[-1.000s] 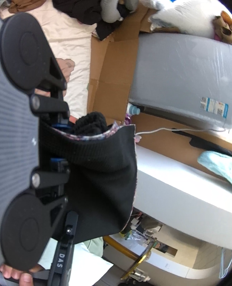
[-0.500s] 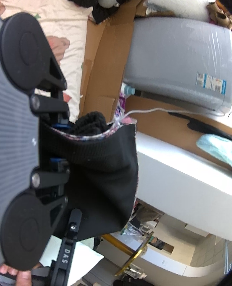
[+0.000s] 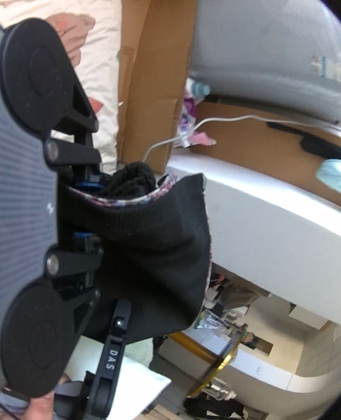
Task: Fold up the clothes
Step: 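Lift the folded black shorts up off the sheet with both tools, then carry the raised folded shorts with both tools toward the leopard-print garment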
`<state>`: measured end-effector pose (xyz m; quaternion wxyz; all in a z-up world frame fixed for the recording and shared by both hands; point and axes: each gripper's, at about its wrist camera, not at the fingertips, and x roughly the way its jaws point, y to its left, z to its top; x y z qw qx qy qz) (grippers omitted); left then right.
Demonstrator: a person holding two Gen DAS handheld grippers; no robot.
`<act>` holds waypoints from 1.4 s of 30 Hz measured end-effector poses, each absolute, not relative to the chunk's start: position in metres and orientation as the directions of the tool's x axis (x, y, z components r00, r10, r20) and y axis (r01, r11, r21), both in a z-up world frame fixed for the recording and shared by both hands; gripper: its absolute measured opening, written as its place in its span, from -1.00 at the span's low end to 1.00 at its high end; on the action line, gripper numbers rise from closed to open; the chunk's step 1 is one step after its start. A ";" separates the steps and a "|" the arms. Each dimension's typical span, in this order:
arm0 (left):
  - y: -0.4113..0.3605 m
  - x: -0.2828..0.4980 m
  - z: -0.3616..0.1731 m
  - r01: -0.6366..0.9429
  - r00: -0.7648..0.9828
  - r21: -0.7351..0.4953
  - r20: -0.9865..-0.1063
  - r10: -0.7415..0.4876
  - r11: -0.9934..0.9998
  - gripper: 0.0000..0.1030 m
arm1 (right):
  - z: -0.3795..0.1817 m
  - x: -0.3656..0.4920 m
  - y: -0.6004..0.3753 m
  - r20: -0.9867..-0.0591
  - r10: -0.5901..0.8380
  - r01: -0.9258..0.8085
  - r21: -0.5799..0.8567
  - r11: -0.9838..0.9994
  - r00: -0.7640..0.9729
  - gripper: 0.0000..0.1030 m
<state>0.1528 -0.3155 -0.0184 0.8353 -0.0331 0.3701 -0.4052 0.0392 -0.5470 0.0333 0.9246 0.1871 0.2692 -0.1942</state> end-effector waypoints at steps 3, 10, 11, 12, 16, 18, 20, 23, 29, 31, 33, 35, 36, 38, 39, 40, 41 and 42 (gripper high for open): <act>-0.330 0.167 -0.043 0.651 0.378 -0.367 -0.602 -0.703 0.664 -0.41 | 0.013 0.052 -0.560 -0.584 -0.283 0.483 0.218 0.848 0.761 -0.86; -0.364 0.200 -0.098 0.624 0.319 -0.433 -0.619 -0.718 0.650 -0.41 | -0.039 0.086 -0.597 -0.628 -0.301 0.512 0.183 0.839 0.718 -0.86; -0.370 0.205 -0.106 0.624 0.312 -0.439 -0.618 -0.722 0.646 -0.41 | -0.045 0.092 -0.603 -0.636 -0.305 0.515 0.172 0.840 0.709 -0.86; -0.376 0.209 -0.113 0.628 0.309 -0.440 -0.616 -0.725 0.642 -0.41 | -0.051 0.097 -0.608 -0.643 -0.314 0.522 0.157 0.839 0.699 -0.86; -0.401 0.221 -0.148 0.610 0.275 -0.489 -0.607 -0.746 0.623 -0.41 | -0.077 0.116 -0.630 -0.661 -0.346 0.541 0.107 0.834 0.665 -0.86; -0.414 0.227 -0.169 0.591 0.252 -0.520 -0.607 -0.754 0.617 -0.41 | -0.092 0.126 -0.643 -0.677 -0.361 0.554 0.083 0.829 0.641 -0.86; -0.426 0.233 -0.188 0.561 0.229 -0.555 -0.608 -0.760 0.614 -0.41 | -0.107 0.135 -0.657 -0.697 -0.366 0.570 0.075 0.818 0.617 -0.86; -0.442 0.240 -0.215 0.541 0.216 -0.583 -0.601 -0.770 0.607 -0.41 | -0.130 0.149 -0.681 -0.736 -0.361 0.612 0.091 0.786 0.573 -0.86; -0.465 0.255 -0.266 0.526 0.169 -0.618 -0.597 -0.784 0.584 -0.41 | -0.173 0.180 -0.696 -0.757 -0.438 0.630 -0.045 0.775 0.485 -0.86; -0.469 0.263 -0.276 0.530 0.150 -0.625 -0.597 -0.788 0.573 -0.41 | -0.183 0.188 -0.697 -0.757 -0.464 0.637 -0.084 0.767 0.459 -0.86; -0.473 0.271 -0.286 0.531 0.127 -0.633 -0.598 -0.792 0.563 -0.41 | -0.194 0.197 -0.700 -0.759 -0.478 0.632 -0.115 0.766 0.442 -0.86; -0.476 0.277 -0.293 0.545 0.122 -0.622 -0.604 -0.787 0.562 -0.40 | -0.203 0.203 -0.702 -0.757 -0.483 0.626 -0.127 0.769 0.440 -0.86; -0.477 0.280 -0.296 0.558 0.123 -0.611 -0.610 -0.783 0.562 -0.40 | -0.207 0.205 -0.704 -0.757 -0.485 0.623 -0.133 0.771 0.439 -0.85; -0.480 0.288 -0.303 0.569 0.116 -0.601 -0.617 -0.779 0.561 -0.40 | -0.212 0.211 -0.707 -0.758 -0.479 0.610 -0.136 0.781 0.444 -0.85; -0.481 0.292 -0.306 0.565 0.107 -0.609 -0.616 -0.781 0.557 -0.40 | -0.215 0.215 -0.708 -0.758 -0.477 0.600 -0.145 0.787 0.444 -0.85; -0.483 0.295 -0.307 0.563 0.098 -0.615 -0.614 -0.783 0.553 -0.40 | -0.216 0.218 -0.708 -0.758 -0.481 0.589 -0.160 0.792 0.441 -0.85; -0.485 0.297 -0.307 0.568 0.091 -0.614 -0.615 -0.783 0.548 -0.40 | -0.218 0.221 -0.710 -0.759 -0.485 0.586 -0.171 0.792 0.434 -0.85; -0.490 0.297 -0.305 0.588 0.085 -0.599 -0.622 -0.778 0.543 -0.39 | -0.219 0.223 -0.712 -0.762 -0.491 0.591 -0.179 0.787 0.423 -0.85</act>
